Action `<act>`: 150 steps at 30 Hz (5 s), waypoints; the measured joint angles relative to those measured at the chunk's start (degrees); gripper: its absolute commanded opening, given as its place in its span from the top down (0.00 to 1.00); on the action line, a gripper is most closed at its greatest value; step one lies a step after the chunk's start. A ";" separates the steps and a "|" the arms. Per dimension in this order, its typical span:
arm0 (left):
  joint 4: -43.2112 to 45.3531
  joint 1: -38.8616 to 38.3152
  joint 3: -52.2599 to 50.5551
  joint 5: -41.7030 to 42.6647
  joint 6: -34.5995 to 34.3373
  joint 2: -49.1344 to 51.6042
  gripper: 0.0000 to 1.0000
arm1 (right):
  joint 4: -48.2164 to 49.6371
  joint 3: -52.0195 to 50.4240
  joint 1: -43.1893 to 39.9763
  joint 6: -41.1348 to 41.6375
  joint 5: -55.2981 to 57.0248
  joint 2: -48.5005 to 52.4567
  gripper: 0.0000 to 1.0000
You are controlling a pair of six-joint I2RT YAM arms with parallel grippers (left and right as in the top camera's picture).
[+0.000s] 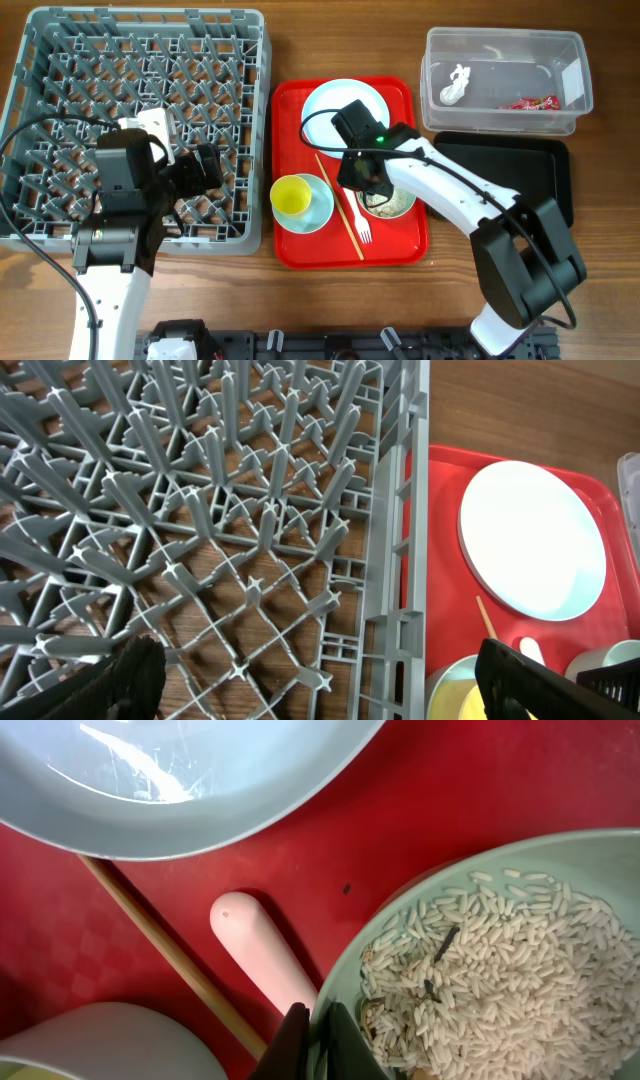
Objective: Sort waste into correct bins and load items into the dishwasher rack
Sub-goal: 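Grasp the rim of the light-blue rice bowl with the right gripper, then tip the rice bowl over the black tray to pour out rice, then carry the emptied bowl with the right gripper onto the white plate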
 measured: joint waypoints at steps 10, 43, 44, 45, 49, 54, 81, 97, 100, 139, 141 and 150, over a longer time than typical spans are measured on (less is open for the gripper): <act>0.00 0.00 0.00 0.00 0.00 0.00 0.00 | -3.82 1.79 -1.33 -3.17 0.00 -3.52 0.96; -0.02 0.00 0.00 0.00 0.00 0.00 0.00 | -6.32 2.93 -40.61 -33.88 -42.56 -11.72 0.96; -0.02 0.00 0.00 0.00 0.00 0.00 0.00 | -6.19 2.56 -41.51 -34.12 -43.98 -11.32 0.96; -0.02 0.00 0.00 0.00 0.00 0.00 0.00 | -6.14 2.10 -42.62 -34.36 -45.59 -10.84 0.96; -0.02 0.00 0.00 0.00 0.00 0.00 0.00 | -4.74 0.22 -46.93 -34.99 -50.49 -8.52 0.96; -0.02 0.00 0.00 0.00 0.00 0.00 0.00 | -3.41 -2.03 -53.27 -34.97 -59.36 -5.62 0.96; 0.00 0.00 0.00 0.00 0.00 0.00 0.00 | 1.20 -2.19 -74.69 -14.78 -85.15 -0.35 0.96; -0.02 0.00 0.02 0.00 0.00 0.00 0.00 | 1.42 -2.19 -77.09 -5.40 -88.96 -0.35 0.96; -0.02 0.00 0.00 0.00 0.00 0.00 0.00 | 1.46 -2.19 -77.07 -7.37 -87.82 -0.35 0.96; -0.42 0.00 0.02 0.00 0.00 0.00 0.00 | 14.29 -2.62 -25.20 -30.82 -26.99 -28.52 0.96; -0.44 0.00 0.00 0.02 0.00 0.00 0.00 | 17.22 -2.60 -20.09 -30.51 -23.23 -27.80 0.96; -0.39 0.00 0.02 0.02 0.00 0.00 0.00 | 18.21 0.83 -9.16 -29.46 -14.08 -13.00 0.96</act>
